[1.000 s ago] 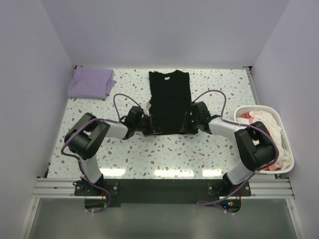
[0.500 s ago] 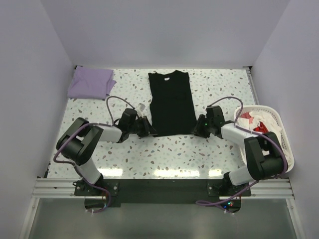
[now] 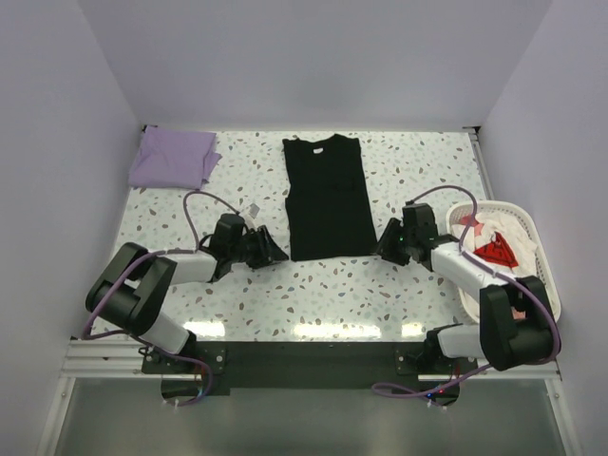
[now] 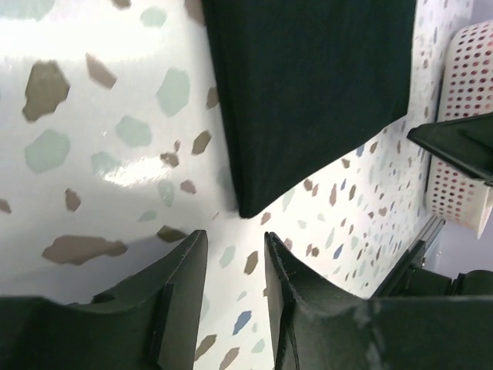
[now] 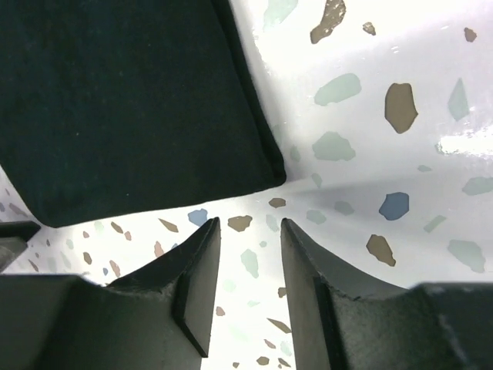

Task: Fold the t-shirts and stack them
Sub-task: Fold the tshirt

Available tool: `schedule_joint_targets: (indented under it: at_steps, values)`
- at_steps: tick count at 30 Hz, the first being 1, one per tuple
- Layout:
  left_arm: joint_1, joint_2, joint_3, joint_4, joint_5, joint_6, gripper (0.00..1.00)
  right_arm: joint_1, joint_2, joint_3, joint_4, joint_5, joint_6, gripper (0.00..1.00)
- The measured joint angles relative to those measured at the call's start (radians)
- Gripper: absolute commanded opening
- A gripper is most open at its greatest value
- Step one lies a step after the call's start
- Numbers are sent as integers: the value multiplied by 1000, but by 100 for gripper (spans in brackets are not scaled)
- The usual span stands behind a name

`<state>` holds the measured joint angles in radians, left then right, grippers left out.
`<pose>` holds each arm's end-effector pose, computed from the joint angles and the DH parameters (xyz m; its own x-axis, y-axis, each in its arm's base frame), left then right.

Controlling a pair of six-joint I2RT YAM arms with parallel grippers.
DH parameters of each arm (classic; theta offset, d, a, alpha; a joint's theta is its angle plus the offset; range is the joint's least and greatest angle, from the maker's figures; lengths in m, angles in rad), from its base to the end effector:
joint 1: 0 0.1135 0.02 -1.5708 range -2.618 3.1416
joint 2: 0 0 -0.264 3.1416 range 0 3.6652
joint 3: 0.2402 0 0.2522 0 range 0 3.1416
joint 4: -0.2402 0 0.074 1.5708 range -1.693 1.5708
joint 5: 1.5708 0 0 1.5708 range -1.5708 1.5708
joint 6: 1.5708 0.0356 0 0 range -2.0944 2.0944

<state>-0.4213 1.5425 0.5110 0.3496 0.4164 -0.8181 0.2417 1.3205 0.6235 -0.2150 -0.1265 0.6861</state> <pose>0.2428 -0.1246 0.1309 -0.8753 -0.3392 -0.3447 0.0318 0.6709 -0.7409 0.2396 0.0637 0.1716 -0.7919 0.4521 -0.4104 0.2447 0.8508 0.4650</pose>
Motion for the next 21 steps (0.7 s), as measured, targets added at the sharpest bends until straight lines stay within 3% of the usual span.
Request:
schedule_joint_targets:
  at_steps: [9,21]
  values:
    - [-42,29,-31,65,6,-21,48,-1,63,0,27,24,-12,46]
    - [-55,87,-49,190,3,-80,40,-1,100,-13,124,32,5,44]
